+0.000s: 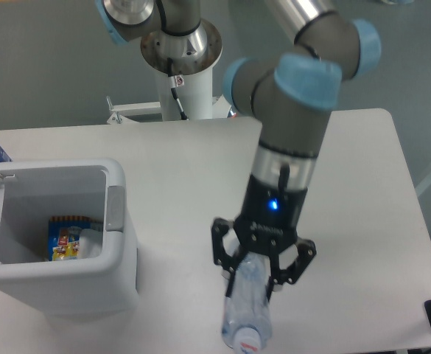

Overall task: Place the trash in the trash can
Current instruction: 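Lift the bottle and carry it over the trash bin, then open the gripper to release the bottle into the bin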

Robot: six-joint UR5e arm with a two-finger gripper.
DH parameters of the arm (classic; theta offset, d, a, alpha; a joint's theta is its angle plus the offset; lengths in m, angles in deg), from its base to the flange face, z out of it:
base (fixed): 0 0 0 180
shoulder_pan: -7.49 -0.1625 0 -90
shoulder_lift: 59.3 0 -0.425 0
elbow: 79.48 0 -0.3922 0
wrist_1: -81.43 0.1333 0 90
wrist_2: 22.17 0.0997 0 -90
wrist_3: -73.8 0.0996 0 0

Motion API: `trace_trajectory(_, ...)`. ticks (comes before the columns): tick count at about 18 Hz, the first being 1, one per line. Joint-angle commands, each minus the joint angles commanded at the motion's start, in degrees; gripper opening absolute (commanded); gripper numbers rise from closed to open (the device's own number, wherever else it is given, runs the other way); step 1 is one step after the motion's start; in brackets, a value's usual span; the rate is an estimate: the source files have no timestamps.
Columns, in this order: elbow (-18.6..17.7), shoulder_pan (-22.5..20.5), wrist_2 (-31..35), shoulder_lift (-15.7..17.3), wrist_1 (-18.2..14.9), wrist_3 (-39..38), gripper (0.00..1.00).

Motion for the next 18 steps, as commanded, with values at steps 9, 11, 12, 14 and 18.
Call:
trace_trajectory(9, -0.26, 5.89, -0.09, 5.89, 2.12, -2.36, 0.54)
trace_trajectory(11, -1.40, 7.47, -0.09, 7.03, 2.03, -3.77, 0.54)
trace_trajectory(12, -2.19, 9.31, 0.00, 7.39, 2.03, -4.30, 0.53)
trace_trajectory(14, -3.68, 11.08, 0.00, 7.83, 2.03, -5.53, 0.52)
trace_trajectory(18, -8.60, 14.07, 0.09, 9.14, 1.94, -6.68, 0.52)
